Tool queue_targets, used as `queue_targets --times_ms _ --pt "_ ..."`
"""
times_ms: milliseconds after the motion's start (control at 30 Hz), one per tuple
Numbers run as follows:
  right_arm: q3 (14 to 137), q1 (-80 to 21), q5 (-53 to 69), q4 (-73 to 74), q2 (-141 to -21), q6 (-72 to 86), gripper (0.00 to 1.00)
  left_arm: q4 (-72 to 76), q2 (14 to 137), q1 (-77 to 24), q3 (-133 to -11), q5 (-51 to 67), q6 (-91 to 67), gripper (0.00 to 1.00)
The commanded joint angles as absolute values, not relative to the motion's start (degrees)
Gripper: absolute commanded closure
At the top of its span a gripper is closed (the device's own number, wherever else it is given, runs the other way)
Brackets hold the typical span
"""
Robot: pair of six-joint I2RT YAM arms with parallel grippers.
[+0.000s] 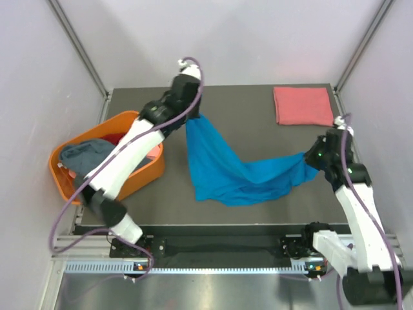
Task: Fold and stack the t-shirts
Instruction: Flatten the tshirt out
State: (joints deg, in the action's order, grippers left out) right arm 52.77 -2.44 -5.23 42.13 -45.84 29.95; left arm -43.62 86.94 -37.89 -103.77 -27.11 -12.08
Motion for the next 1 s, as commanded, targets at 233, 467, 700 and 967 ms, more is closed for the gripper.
queue_targets --times_ms 233,467,700,967 --pt "55.5 -0.4 -3.9 30.3 -70.5 27.0 0.91 -45.7 125.8 -24.6 -124.7 -2.6 -12.7 0.98" --pt "59.4 1.6 -3.1 32.9 -75.2 26.1 0.7 -58.2 120.8 -25.7 -122.9 -8.4 -11.0 0.5" --pt "53.5 1.6 1.2 31.5 -69.3 27.1 0.57 -48.9 91.5 -33.6 -78.3 -1.0 -16.8 0.54" --pt "50.8 1.6 2.5 32.3 -65.1 27.0 0.5 -39.8 82.4 -42.1 -61.0 5.7 -21.4 0.57"
